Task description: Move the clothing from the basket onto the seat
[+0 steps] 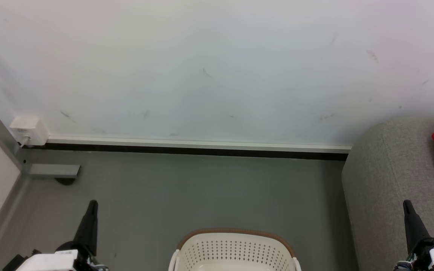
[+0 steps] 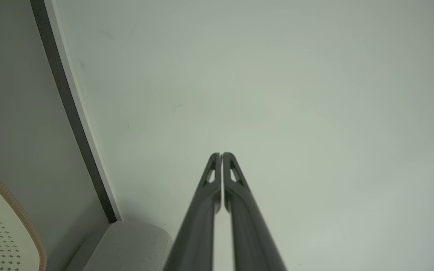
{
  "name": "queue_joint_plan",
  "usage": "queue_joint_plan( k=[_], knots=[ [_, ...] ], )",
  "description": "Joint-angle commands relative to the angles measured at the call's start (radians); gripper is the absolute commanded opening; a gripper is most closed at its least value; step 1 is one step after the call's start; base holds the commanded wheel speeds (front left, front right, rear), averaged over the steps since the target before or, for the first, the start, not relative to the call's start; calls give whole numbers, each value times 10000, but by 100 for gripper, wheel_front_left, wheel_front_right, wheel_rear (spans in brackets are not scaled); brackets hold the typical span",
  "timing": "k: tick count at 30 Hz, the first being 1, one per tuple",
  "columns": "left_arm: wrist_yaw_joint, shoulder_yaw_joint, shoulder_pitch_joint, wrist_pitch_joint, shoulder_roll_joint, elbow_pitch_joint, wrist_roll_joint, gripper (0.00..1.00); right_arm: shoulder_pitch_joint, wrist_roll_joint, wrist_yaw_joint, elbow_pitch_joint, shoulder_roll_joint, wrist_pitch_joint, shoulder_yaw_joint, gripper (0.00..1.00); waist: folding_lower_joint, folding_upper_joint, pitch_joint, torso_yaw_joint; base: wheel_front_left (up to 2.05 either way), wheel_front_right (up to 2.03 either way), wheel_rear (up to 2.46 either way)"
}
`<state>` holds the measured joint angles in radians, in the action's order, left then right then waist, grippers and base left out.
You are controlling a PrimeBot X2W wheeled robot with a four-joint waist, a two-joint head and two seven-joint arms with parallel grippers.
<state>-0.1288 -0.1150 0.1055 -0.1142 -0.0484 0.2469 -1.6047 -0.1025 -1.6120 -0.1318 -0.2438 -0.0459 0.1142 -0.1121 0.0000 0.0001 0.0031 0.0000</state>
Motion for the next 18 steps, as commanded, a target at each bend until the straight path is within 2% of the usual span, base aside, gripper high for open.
queue_joint_plan(
  k=[1,18],
  knots=[
    [-49,-21,73,-37,-33,-38,-148,0,-144,-20,21,-24,-81,34,-37,0,0,-1,0,0,0,0,0],
    [-49,-19,73,-36,-33,-39,-148,0,-144,-20,21,-24,-79,34,-36,0,0,-1,0,0,0,0,0]
  ],
)
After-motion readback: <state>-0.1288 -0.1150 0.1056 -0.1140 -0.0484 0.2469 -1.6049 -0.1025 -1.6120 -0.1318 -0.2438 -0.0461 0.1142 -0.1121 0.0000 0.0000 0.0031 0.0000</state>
